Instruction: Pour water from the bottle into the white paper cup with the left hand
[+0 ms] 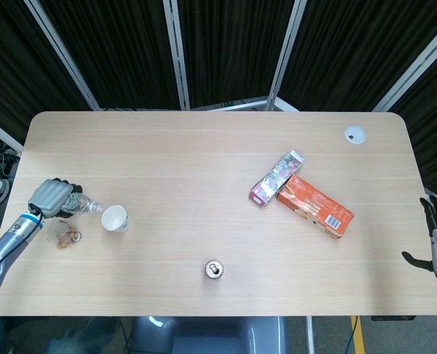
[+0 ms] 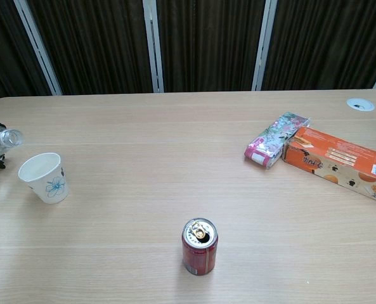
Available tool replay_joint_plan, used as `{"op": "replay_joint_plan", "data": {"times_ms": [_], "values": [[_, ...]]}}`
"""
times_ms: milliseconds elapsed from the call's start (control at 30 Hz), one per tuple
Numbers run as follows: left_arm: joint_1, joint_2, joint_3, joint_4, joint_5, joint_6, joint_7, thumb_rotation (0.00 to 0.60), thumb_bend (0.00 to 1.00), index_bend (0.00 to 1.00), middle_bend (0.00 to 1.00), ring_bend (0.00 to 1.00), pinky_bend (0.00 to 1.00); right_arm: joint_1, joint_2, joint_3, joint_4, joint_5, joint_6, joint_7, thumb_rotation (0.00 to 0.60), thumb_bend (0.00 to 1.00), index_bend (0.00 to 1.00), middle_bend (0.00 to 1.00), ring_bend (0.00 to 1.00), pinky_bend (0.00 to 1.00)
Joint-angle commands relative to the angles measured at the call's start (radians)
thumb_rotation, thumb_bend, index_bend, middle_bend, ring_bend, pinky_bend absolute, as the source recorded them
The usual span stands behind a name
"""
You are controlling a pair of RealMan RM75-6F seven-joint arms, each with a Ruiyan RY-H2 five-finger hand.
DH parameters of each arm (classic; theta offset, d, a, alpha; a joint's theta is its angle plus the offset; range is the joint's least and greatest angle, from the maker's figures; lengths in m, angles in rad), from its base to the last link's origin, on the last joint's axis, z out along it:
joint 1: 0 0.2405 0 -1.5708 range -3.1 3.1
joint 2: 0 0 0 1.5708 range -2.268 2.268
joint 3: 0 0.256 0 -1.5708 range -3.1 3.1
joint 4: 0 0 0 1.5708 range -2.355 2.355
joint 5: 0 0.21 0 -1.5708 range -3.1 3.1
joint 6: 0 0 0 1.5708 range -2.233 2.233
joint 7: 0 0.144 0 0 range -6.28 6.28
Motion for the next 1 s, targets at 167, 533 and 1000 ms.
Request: {"op": "replay_joint_plan", "data": {"times_ms": [167, 533, 1000], "values": [[-0.007, -0.020, 0.006, 0.040, 0.014, 0.022, 0.032, 0.600, 0.54, 0.55, 0.51, 0.42, 0.38, 0.001, -0.001, 0.001, 0.003, 0.004, -0.004, -0.001, 0.600, 0.00, 0.00, 0.00, 0.00, 0.00], [-0.010, -0.025, 0.015, 0.077, 0.022, 0.024, 0.077, 0.600, 0.54, 0.55, 0.51, 0.42, 0.38, 0.002, -0.003, 0.002, 0.003, 0.008, -0.008, -0.005, 0.600, 0.00, 0.00, 0.00, 0.00, 0.00], [-0.015, -0.030, 0.015, 0.086, 0.025, 0.035, 0.140, 0.600, 0.54, 0.55, 0.51, 0.42, 0.38, 0.001, -0.005, 0.003, 0.007, 0.009, -0.008, -0.005, 0.600, 0.00, 0.00, 0.00, 0.00, 0.00]]}}
